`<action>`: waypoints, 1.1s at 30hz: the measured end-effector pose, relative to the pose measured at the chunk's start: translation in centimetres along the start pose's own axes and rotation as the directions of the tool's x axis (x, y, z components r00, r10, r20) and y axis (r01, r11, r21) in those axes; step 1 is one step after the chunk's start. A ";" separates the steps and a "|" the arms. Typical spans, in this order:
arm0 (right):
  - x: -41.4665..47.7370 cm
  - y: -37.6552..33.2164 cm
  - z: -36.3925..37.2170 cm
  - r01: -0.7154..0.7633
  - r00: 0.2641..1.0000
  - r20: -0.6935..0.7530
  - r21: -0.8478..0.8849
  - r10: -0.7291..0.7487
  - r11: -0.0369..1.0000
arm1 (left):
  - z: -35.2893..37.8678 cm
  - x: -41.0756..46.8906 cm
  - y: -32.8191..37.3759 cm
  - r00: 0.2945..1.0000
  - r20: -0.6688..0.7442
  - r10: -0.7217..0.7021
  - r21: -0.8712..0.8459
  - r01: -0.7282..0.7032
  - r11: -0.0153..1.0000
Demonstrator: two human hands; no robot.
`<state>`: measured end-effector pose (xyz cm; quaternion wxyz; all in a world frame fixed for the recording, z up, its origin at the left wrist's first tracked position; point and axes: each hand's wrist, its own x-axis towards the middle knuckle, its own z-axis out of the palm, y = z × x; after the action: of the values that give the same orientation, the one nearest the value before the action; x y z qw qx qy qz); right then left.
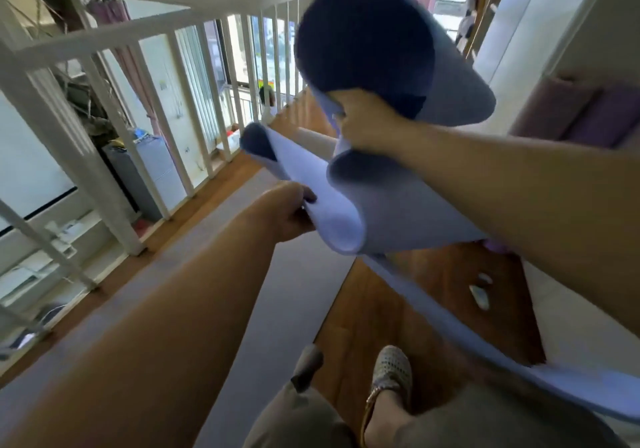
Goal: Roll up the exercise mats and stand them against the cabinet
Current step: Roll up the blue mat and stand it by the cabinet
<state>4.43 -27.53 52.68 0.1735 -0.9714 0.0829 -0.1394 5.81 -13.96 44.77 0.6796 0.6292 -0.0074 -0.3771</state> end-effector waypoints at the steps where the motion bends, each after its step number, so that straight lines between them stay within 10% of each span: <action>1: -0.7 0.1 1.9 0.013 0.997 0.073 0.031 -0.015 0.999 | -0.8 0.4 -1.3 0.997 -0.045 -0.058 0.014 0.059 0.998; 6: -4.1 0.8 6.6 0.017 0.927 0.371 0.105 -0.055 0.994 | -4.8 2.3 -4.9 0.969 -0.226 -0.105 -0.051 0.096 0.994; 12: -6.9 2.7 2.2 -0.040 0.914 0.406 0.109 -0.008 0.993 | -6.1 2.3 -5.6 0.926 -0.311 -0.212 -0.218 0.148 0.965; 17: -11.1 2.7 0.0 -0.161 0.283 0.911 -0.262 0.299 0.951 | -4.4 1.1 -4.3 0.913 -0.312 -0.264 -0.289 0.173 0.942; 20: -13.7 2.1 1.8 0.028 0.134 0.915 -0.387 0.380 0.922 | -3.6 1.1 -3.5 0.911 -0.291 -0.294 -0.339 0.189 0.922; 25: -14.6 2.6 2.8 0.036 0.235 0.893 -0.403 0.384 0.914 | -2.5 1.4 -3.1 0.917 -0.272 -0.290 -0.321 0.198 0.926; 28: -14.2 3.1 1.8 0.168 0.490 0.806 -0.461 0.332 0.871 | -2.6 1.9 -3.3 0.925 -0.312 -0.216 -0.156 0.174 0.972; 31: -13.7 3.4 0.8 0.268 0.740 0.652 -0.510 0.164 0.817 | -1.5 1.4 -3.5 0.846 -0.454 0.279 0.498 -0.019 0.867; 33: -13.2 3.5 0.6 0.267 0.838 0.540 -0.532 0.079 0.804 | 0.4 -0.8 -3.8 0.764 -0.148 0.628 0.792 -0.289 0.538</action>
<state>-8.29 -27.81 47.69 -0.1266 -0.9784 0.0194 0.1620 3.18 -13.61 41.96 0.4306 0.8842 -0.1813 -0.0007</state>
